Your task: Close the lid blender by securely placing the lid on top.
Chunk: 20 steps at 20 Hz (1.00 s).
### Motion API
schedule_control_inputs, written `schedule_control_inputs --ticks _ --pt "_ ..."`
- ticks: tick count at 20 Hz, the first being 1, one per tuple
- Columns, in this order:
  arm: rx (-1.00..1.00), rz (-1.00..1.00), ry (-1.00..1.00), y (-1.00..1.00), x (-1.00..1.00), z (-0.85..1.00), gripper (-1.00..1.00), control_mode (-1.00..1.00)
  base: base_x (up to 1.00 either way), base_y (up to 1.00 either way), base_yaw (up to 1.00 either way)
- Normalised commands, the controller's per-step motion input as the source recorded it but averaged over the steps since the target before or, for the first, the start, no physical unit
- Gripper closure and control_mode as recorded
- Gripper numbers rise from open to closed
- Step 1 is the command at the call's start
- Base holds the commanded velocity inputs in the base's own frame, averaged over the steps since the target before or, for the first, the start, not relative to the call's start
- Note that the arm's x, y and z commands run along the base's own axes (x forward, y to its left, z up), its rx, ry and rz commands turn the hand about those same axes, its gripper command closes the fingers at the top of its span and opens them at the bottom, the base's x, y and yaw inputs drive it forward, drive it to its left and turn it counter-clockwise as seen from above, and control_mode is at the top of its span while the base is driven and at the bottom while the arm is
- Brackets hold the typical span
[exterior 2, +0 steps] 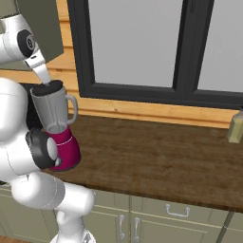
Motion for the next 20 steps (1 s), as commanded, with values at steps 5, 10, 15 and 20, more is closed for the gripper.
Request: schedule_control_inputs --ticks 5,10,15,20 --pt "0.00 0.00 -0.11 0.05 0.01 0.00 1.00 -1.00 0.00 0.00 0.00" --pt "0.00 0.00 -0.18 0.00 -0.03 -0.03 1.00 -1.00 0.00 0.00 0.00" --pt "0.03 0.00 -0.17 0.00 -0.23 -0.12 1.00 -1.00 0.00 0.00 0.00" --pt "0.03 0.00 -0.02 0.00 0.00 -0.06 1.00 -1.00 0.00 0.00 0.00"
